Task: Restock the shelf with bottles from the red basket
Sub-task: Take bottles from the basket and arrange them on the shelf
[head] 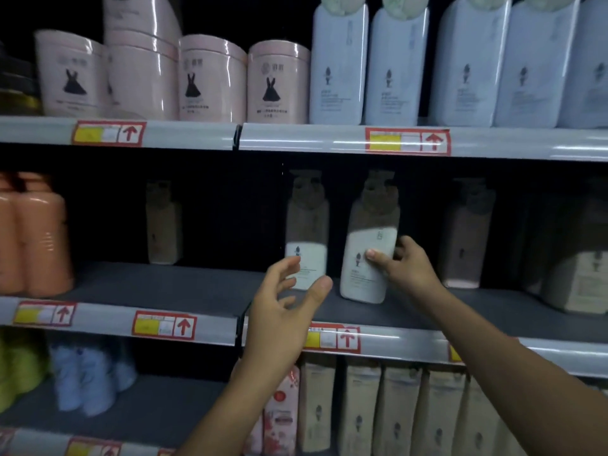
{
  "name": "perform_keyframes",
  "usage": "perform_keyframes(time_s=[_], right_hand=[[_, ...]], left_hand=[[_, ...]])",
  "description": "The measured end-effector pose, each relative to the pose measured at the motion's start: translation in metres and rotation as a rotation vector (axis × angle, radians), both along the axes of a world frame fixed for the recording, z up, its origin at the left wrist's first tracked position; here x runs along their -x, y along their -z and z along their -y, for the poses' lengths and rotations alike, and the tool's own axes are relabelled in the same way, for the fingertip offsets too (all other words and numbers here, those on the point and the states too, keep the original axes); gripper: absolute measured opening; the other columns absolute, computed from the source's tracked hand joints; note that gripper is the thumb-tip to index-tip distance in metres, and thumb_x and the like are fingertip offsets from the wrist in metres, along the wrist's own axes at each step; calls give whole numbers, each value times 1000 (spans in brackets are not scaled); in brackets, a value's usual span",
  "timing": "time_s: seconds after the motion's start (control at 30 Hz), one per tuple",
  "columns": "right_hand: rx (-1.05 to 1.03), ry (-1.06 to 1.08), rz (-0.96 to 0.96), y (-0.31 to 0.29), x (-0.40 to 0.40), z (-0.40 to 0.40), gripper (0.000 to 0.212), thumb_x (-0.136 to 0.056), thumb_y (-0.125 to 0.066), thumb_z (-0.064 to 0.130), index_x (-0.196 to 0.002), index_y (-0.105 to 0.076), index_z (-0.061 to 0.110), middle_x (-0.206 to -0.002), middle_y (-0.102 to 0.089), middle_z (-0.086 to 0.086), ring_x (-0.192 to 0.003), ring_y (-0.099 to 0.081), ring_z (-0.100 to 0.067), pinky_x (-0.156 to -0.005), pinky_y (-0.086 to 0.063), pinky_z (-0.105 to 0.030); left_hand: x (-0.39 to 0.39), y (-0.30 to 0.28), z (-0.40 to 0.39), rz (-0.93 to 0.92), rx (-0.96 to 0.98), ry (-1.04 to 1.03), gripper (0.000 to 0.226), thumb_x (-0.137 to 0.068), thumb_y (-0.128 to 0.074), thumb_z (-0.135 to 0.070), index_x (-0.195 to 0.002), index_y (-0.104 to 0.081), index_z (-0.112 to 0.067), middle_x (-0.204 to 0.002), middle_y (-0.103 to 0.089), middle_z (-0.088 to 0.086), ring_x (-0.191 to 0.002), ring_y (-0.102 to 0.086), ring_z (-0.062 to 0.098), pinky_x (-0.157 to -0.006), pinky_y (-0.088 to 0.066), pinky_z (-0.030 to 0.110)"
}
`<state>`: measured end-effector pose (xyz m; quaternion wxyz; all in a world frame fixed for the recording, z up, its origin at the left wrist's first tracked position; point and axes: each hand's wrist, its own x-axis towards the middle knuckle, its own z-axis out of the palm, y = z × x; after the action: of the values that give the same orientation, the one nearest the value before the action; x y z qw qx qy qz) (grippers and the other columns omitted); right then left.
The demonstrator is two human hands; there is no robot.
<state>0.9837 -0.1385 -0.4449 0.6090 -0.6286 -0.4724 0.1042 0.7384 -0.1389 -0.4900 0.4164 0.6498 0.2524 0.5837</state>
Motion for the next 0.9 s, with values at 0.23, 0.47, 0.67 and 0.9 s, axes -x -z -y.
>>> perform_keyframes(time_s=[0.23,0.47,0.67,0.9], right_hand=[[92,-90,-33,-5,-1,-5,40,-89,-79,25,-119,-61,6,-131,-67,-14,-113,-67,-26,-98,-57,-46],[71,283,126,3,27,15,56,-92,-75,28,-140,-52,7,-131,-61,-7,-124,-61,-31,-101,-52,-43],[-37,341,656,41,83,33,17,-97,-63,13,-105,-78,11,-109,-74,-5,-98,-71,-24,-86,-57,-37],[237,328,589,42,84,27,26,-104,-52,25,-107,-75,14,-113,-76,-12,-106,-71,-30,-92,-58,-41]], left_hand=[[-24,0,-12,5,-19,-18,66,-67,-71,-70,-128,-51,-56,-131,-56,-30,-122,-50,-13,-102,-48,27],[-28,1,-2,-3,18,-44,67,-68,-71,-70,-130,-52,-55,-133,-56,-27,-120,-51,-9,-88,-44,16],[-14,-9,9,84,104,-12,43,-67,-72,-64,-107,-68,-49,-109,-71,-26,-98,-64,-14,-85,-51,20],[8,-16,16,24,108,-10,13,-82,-76,-41,-91,-75,-49,-95,-76,-23,-89,-69,-6,-90,-59,37]])
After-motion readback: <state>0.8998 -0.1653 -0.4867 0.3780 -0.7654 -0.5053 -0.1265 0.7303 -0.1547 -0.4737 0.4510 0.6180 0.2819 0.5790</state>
